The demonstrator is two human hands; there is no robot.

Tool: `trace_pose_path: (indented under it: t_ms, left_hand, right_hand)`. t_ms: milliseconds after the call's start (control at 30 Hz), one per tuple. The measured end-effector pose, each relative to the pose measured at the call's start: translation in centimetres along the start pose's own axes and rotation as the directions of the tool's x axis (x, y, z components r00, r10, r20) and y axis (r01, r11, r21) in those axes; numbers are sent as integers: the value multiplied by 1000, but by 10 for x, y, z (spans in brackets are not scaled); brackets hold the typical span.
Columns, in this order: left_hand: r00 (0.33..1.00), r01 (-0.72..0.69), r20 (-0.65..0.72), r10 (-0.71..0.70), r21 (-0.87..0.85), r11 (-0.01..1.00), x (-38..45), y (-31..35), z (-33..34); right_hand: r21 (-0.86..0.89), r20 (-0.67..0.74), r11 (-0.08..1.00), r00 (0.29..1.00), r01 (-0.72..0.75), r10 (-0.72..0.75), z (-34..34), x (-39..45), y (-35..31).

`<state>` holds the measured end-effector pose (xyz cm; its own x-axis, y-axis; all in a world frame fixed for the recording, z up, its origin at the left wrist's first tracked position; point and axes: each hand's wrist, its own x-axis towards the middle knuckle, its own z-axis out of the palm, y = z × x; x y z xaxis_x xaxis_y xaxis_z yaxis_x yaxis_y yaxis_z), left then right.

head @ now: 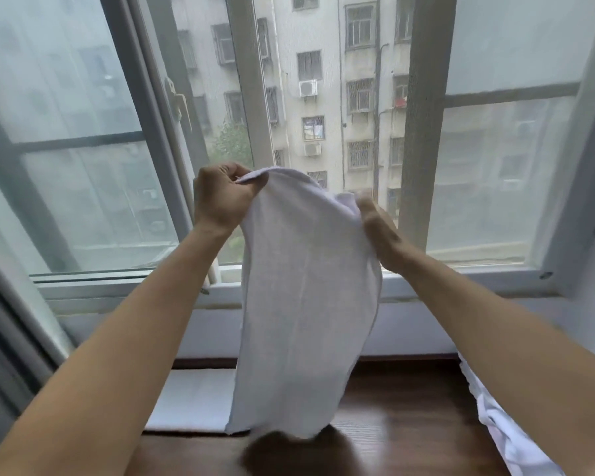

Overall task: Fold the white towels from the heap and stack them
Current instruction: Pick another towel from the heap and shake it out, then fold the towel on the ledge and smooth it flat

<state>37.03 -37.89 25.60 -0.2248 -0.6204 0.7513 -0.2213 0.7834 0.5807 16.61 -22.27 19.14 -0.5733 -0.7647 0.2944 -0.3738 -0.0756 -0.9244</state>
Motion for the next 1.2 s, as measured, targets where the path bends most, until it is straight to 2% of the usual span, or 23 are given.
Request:
trace_pose_path:
  t_ms: [100, 167, 233, 367, 433, 500, 567, 667, 767, 900, 1100, 1200]
  left_hand:
    - [998, 47, 38, -49, 64, 997, 4, -16, -11]
    - [990, 59, 116, -76, 143, 988, 4, -29, -18]
    - [969, 56, 221, -109, 232, 971, 4, -39, -24]
    - [896, -6, 410, -173, 400, 917, 10, -53, -25]
    - [868, -25, 451, -209, 459, 888, 16, -55, -19]
    - [868, -11, 438, -232, 486, 874, 21, -51, -10]
    - [881, 97, 392, -264, 397, 913, 29, -45, 1]
    - [908, 298, 276, -316, 107, 949, 44, -38, 12]
    - [934, 299, 204, -294, 9, 954, 56, -34, 10]
    - [903, 303, 328, -279, -25, 953, 51, -30, -5]
    - [849, 257, 489, -201, -49, 965, 0, -37, -41]
    - [748, 304, 620, -237, -3, 953, -29, -52, -48]
  right_hand:
    - [-353, 95, 931, 993, 93, -63, -5, 1, 10]
    - [-429, 72, 895, 992, 122, -101, -10, 10, 14]
    - [-427, 18, 899, 994, 102, -104, -21, 17, 13]
    - [-283, -74, 959, 997, -34, 13, -45, 32, 11]
    - [-253, -92, 961, 991, -114, 94, -51, 40, 6]
    - [-214, -106, 962, 983, -167, 147, -52, 48, -2]
    - [-123, -119, 976, 979, -181, 166, -53, 57, -11]
    - [79, -88, 990, 988, -120, 127, -56, 69, -26]
    - [85, -99, 996, 995, -17, 26, -67, 77, -36]
    - [52, -64, 999, 998, 18, -14, -79, 60, -43]
    - [-69, 86, 997, 996, -16, 22, -100, 5, -23]
    - [-133, 188, 983, 970, -127, 151, -105, -19, 2]
